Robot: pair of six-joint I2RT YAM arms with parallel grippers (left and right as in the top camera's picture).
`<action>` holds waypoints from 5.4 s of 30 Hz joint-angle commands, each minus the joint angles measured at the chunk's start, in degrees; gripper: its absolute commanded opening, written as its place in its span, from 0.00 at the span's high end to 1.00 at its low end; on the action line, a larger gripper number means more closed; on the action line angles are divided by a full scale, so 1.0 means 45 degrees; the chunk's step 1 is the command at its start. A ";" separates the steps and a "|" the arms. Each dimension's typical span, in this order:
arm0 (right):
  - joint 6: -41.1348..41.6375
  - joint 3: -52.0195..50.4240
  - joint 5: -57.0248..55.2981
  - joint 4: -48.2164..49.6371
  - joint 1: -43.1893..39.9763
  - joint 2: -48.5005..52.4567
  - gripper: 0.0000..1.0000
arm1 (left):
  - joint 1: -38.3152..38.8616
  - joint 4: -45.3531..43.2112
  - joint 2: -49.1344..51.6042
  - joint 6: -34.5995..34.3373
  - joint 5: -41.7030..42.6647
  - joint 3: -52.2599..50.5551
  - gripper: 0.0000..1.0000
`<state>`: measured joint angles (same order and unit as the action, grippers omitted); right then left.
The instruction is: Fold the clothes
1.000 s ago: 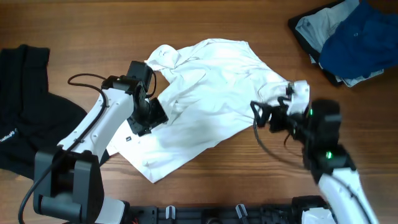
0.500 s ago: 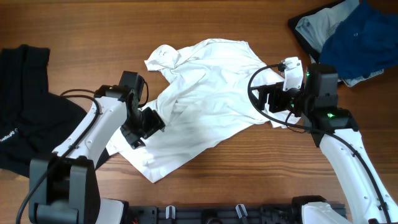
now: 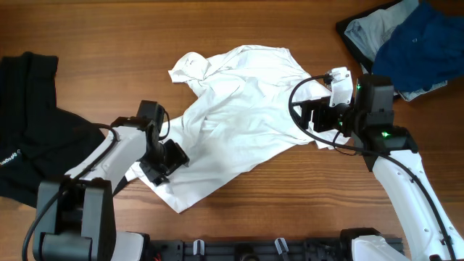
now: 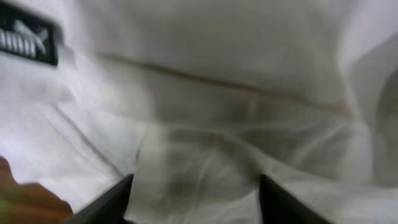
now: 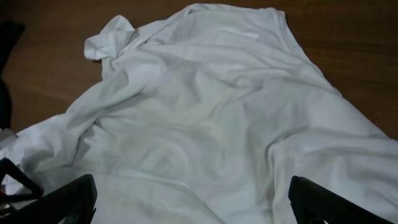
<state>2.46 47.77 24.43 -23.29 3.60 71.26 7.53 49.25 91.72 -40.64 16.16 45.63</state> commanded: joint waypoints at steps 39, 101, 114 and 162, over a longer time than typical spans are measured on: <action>0.1219 0.0291 0.0083 -0.0418 0.0019 -0.0068 0.00 | 0.6479 -0.0447 -0.6649 -0.2030 -0.1044 0.0986 0.96; 0.5314 -0.3225 0.0296 0.2327 -0.4090 0.3706 0.96 | 0.8952 0.1001 -0.5187 -0.6348 -0.3682 0.0058 0.89; 0.5455 -0.2744 0.0384 0.3313 -0.4099 0.3711 0.96 | 0.8956 0.1807 -0.5008 -0.5586 -0.0311 -0.0933 0.56; 0.1734 0.4065 -0.2361 -0.1622 -0.4061 0.2108 0.95 | 0.4114 -0.0583 -0.3099 0.0321 -0.3997 0.3551 0.96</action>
<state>15.92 59.18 19.62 -28.42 -14.90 82.30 29.91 44.73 78.78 -46.30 5.15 56.34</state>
